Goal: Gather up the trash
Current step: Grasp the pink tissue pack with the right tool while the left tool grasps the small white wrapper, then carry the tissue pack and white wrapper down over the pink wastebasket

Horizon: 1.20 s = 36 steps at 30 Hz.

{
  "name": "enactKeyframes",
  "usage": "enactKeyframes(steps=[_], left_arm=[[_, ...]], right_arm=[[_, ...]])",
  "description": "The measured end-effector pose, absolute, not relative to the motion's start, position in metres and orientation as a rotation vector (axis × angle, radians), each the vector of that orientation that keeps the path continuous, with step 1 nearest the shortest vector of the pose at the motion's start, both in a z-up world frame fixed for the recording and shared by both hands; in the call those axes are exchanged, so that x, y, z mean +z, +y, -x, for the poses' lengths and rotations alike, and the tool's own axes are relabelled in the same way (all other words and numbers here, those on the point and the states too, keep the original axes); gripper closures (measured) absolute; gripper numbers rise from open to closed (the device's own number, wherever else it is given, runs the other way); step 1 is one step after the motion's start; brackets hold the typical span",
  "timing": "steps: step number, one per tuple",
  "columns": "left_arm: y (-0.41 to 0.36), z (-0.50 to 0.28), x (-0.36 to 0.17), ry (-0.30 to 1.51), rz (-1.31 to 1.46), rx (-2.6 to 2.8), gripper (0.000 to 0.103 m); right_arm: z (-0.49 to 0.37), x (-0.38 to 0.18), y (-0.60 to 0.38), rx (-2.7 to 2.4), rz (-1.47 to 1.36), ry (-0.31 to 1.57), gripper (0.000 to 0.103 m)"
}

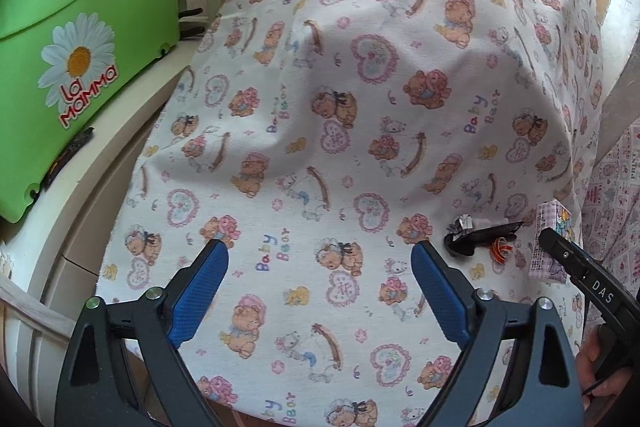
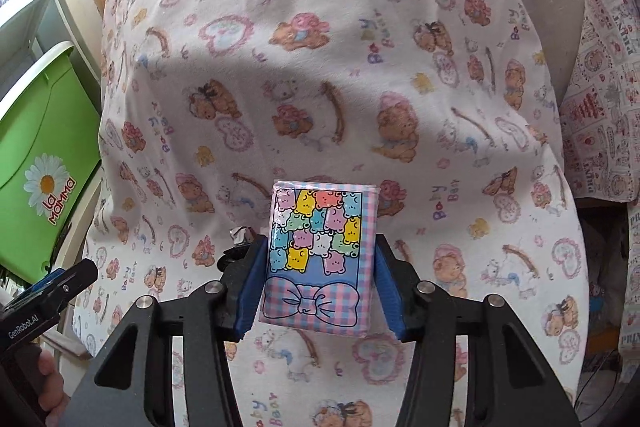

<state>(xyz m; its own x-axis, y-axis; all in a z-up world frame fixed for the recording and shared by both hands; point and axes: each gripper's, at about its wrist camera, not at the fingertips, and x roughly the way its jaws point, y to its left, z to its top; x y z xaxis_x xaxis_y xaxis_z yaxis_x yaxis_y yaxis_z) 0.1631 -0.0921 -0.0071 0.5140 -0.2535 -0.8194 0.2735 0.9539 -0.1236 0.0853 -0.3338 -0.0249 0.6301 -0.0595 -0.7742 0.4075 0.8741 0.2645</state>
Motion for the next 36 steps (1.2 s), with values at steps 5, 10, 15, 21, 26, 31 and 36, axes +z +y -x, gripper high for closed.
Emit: enactKeyframes(steps=[5,10,15,21,26,31,36], left_arm=[[-0.133,-0.188,-0.015,1.134,0.006,-0.472,0.051],[-0.160,-0.196,-0.022,1.188,0.032,-0.510,0.058],[-0.190,-0.202,-0.039,1.245,0.067,-0.533,0.074],[-0.213,-0.204,-0.049,1.209,0.009,-0.491,0.074],[-0.221,-0.205,-0.057,1.225,0.049,-0.522,0.074],[-0.237,-0.200,-0.058,1.211,0.005,-0.520,0.077],[-0.249,-0.196,-0.059,1.211,-0.019,-0.500,0.085]], right_arm=[[-0.076,-0.023,-0.353,-0.313,-0.439,0.894,0.050],[-0.072,-0.028,-0.367,-0.330,-0.450,0.926,0.050],[-0.073,-0.029,-0.368,-0.330,-0.447,0.942,0.050],[-0.075,-0.029,-0.372,-0.335,-0.493,0.941,0.050],[-0.078,-0.027,-0.372,-0.337,-0.481,0.936,0.050],[-0.079,-0.028,-0.370,-0.329,-0.469,0.948,0.050],[-0.081,-0.029,-0.366,-0.329,-0.460,0.953,0.050]])
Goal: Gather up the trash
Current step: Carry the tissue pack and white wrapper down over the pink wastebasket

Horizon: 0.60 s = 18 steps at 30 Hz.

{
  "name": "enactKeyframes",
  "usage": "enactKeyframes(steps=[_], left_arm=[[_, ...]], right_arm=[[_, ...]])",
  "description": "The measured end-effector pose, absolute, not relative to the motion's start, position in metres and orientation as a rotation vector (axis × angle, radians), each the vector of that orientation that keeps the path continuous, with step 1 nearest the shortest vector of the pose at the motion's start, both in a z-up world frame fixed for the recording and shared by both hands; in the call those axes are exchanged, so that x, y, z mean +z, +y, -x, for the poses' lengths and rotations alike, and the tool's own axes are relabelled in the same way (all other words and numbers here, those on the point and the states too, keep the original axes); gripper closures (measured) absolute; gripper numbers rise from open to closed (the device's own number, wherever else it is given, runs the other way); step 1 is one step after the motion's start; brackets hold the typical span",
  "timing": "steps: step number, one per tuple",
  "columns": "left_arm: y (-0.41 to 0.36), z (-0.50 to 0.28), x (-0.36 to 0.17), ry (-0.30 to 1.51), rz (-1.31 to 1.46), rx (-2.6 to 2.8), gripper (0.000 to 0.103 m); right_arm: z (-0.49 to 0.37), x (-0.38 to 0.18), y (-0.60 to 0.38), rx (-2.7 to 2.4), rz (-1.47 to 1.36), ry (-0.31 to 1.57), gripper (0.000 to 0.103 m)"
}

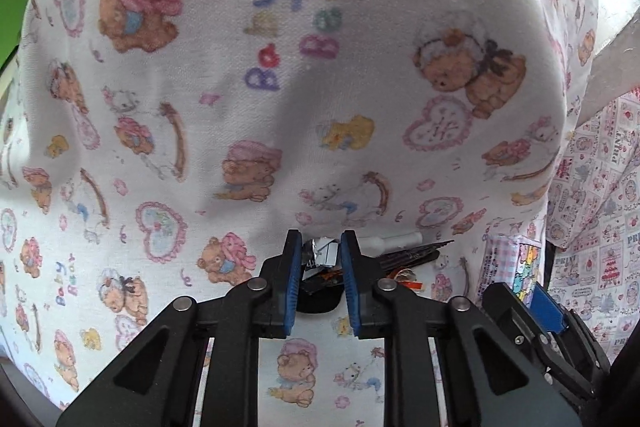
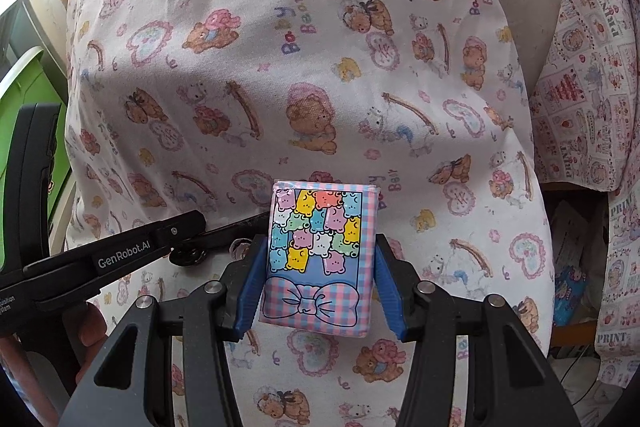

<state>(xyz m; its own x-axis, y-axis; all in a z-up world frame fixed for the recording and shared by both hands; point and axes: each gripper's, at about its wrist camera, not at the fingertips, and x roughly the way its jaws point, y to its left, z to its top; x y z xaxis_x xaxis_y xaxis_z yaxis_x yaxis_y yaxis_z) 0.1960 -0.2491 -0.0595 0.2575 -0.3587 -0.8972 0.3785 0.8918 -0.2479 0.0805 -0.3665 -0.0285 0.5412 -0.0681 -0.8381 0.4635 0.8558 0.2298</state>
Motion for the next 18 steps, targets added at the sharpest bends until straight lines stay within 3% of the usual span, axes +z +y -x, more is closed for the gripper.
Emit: enactKeyframes(steps=[18], left_arm=[[-0.206,-0.176,-0.026,1.116,-0.039,-0.475,0.086]], right_arm=[[-0.071,-0.022,-0.359,-0.287,-0.427,0.920,0.050]])
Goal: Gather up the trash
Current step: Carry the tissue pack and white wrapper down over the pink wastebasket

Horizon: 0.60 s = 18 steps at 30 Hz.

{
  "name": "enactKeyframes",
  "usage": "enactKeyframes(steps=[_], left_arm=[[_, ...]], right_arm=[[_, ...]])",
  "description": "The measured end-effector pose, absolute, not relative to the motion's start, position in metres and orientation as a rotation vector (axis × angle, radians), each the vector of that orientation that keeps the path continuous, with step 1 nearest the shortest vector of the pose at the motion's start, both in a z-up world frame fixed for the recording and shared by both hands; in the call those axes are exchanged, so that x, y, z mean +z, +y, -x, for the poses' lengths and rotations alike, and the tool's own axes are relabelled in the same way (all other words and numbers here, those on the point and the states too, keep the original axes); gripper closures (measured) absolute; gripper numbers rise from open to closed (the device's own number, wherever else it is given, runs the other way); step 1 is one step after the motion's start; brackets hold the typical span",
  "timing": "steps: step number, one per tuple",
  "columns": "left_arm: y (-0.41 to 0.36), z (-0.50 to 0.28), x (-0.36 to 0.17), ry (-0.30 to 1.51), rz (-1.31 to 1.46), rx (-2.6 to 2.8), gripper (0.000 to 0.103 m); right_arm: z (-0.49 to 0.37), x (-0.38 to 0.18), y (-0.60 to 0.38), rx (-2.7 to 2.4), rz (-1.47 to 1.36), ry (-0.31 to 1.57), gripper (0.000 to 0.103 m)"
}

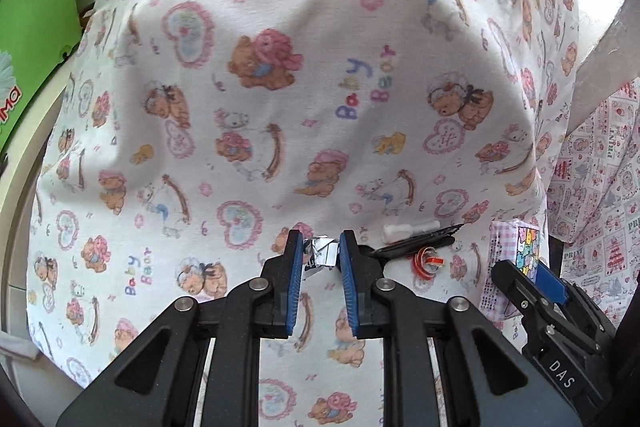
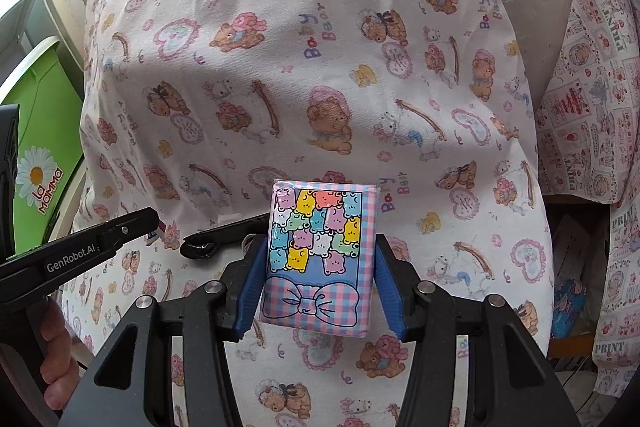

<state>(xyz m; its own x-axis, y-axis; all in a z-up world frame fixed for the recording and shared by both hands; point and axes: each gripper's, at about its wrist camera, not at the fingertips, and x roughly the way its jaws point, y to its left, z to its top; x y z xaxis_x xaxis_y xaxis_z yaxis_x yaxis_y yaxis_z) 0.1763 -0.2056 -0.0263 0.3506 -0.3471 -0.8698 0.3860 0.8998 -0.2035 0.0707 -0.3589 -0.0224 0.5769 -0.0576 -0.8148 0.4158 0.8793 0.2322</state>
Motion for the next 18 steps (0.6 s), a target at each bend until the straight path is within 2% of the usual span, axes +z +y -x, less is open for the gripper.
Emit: enactKeyframes(steps=[18], left_arm=[[-0.139,-0.142,-0.009,1.087,-0.038,-0.434,0.086]], right_arm=[[-0.059,-0.012,-0.320,-0.183,-0.377,0.869,0.049]])
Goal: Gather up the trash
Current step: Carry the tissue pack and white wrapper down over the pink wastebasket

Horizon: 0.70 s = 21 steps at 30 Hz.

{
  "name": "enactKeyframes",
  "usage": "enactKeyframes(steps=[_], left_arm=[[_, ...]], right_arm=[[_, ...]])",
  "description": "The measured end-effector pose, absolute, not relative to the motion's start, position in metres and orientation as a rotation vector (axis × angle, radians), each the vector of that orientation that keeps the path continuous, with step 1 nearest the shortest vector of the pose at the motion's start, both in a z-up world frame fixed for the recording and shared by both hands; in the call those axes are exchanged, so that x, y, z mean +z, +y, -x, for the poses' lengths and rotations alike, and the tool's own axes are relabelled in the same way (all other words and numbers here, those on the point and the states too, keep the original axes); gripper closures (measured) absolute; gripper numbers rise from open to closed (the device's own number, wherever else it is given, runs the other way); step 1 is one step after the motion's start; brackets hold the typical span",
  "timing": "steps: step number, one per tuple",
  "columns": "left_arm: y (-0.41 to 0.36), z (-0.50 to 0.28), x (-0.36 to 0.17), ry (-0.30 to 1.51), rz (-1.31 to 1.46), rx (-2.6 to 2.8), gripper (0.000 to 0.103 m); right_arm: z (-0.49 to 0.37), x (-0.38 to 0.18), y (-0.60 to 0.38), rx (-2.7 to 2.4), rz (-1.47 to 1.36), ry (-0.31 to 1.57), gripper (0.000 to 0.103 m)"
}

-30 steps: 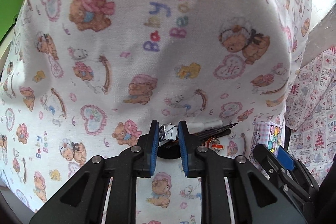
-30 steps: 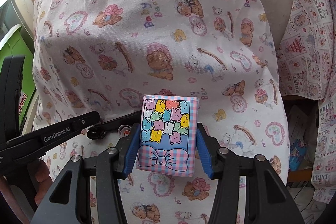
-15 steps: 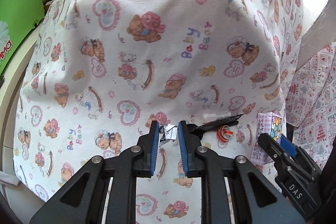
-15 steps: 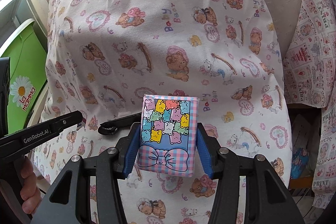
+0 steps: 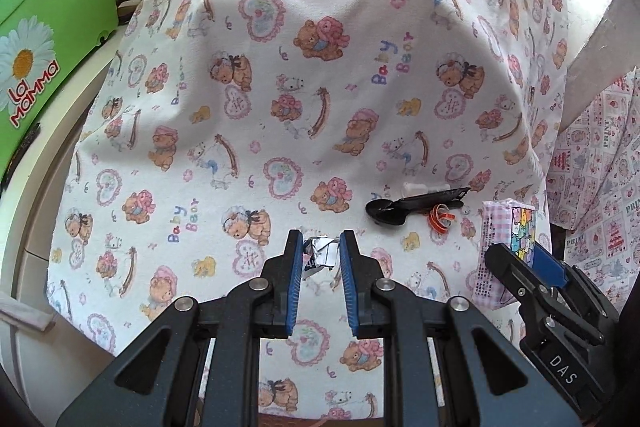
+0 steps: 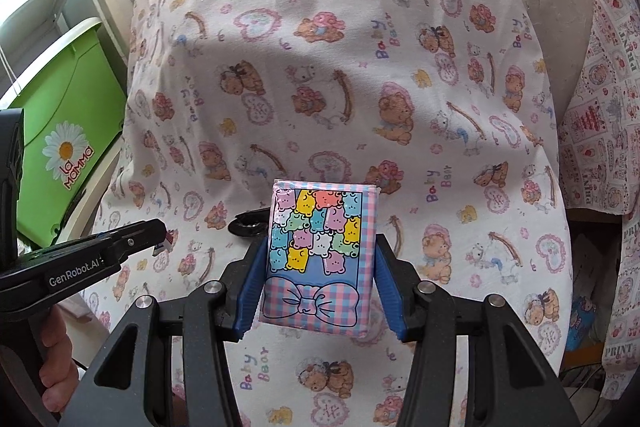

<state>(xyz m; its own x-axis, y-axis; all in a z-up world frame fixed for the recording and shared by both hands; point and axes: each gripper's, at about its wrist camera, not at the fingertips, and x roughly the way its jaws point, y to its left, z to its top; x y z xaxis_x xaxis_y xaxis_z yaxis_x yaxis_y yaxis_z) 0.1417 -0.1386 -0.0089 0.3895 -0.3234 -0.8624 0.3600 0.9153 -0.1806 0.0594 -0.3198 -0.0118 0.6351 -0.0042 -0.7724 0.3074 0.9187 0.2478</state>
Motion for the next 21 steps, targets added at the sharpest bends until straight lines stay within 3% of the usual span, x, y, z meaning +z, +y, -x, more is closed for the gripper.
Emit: enactKeyframes(steps=[12,21], left_arm=[[-0.073,-0.078,0.011,1.065,-0.060,-0.386,0.085],[-0.040,-0.043,-0.007,1.107,-0.037,-0.363,0.085]], right_arm=[[-0.009,0.013,-0.256,-0.008,-0.332,0.814,0.049],[0.037,0.013,-0.210,0.100,-0.339,0.822,0.049]])
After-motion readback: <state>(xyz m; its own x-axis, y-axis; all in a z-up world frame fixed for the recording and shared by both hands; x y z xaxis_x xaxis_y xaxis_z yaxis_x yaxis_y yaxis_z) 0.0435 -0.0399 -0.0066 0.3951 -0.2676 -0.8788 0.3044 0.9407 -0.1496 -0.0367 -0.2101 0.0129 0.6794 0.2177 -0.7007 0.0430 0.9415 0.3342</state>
